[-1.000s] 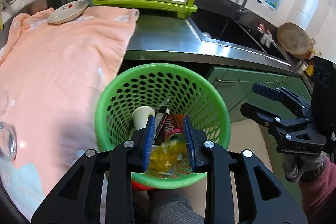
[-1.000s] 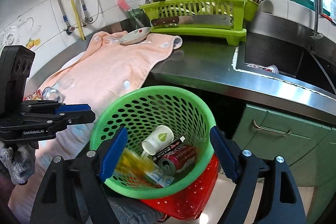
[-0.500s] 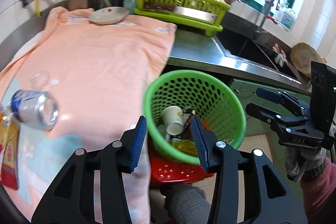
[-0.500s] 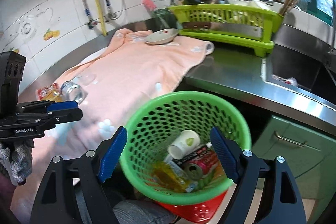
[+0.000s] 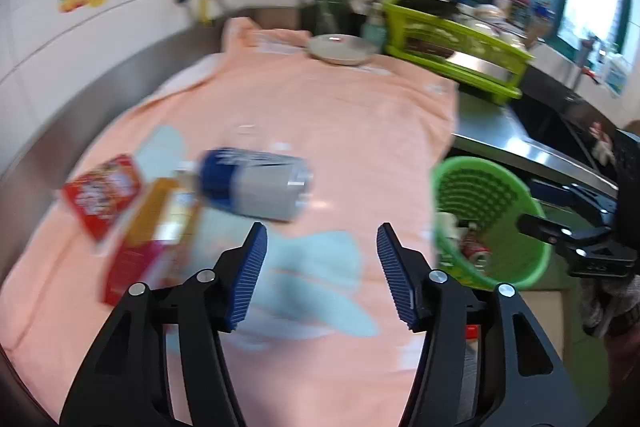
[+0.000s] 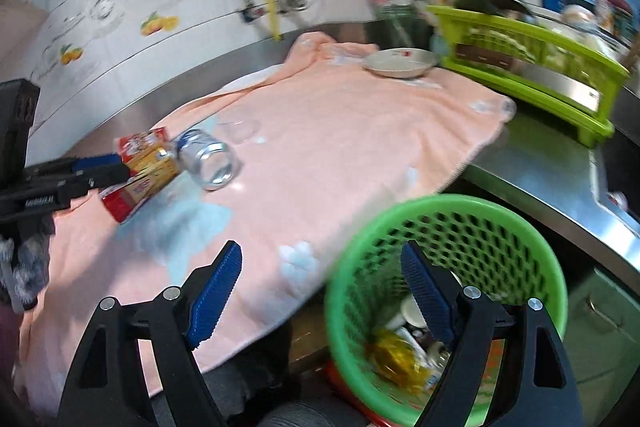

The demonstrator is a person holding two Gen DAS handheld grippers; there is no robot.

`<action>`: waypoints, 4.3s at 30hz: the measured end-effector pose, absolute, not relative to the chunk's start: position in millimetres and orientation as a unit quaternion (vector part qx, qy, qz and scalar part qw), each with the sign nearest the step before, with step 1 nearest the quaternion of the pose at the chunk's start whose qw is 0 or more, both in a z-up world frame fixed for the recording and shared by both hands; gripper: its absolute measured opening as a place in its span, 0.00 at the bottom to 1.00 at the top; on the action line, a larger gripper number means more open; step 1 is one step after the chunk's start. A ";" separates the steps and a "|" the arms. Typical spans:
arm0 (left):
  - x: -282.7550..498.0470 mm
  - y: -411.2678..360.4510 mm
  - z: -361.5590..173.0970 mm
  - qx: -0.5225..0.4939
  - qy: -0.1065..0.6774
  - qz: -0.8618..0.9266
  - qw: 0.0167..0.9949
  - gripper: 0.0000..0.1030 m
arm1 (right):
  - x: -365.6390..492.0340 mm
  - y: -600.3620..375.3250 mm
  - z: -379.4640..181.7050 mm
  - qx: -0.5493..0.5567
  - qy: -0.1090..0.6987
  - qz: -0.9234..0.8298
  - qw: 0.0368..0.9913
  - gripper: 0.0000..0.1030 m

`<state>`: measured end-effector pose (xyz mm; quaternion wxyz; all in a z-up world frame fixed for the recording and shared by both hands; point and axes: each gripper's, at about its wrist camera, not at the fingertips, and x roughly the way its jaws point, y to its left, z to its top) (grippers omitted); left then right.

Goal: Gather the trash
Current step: 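Move both grippers back over the towel, then grasp the yellow-red bottle with the left gripper while the right grasps the blue milk can, then drop the blue can into the green basket with the right gripper while the left lifts the bottle, then lower the yellow-red bottle into the green basket and open the left gripper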

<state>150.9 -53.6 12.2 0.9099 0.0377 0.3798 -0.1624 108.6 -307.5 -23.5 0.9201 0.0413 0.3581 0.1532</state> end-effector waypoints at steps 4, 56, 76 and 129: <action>166.0 -11.4 15.5 0.045 0.385 -0.114 0.915 0.64 | 125.4 -276.2 -20.3 0.020 0.365 0.187 0.912 0.77; 218.9 72.2 -39.1 0.029 0.473 -0.088 0.876 0.63 | 304.5 -56.0 -62.9 -0.216 0.460 0.347 0.788 0.76; 185.5 37.5 -15.9 0.021 0.446 -0.122 0.887 0.63 | 239.9 -149.9 -25.8 -0.104 0.438 0.291 0.845 0.67; 197.3 -304.1 -77.9 0.121 0.469 -0.322 0.813 0.63 | 138.4 -479.1 -113.9 0.049 0.483 0.019 0.874 0.68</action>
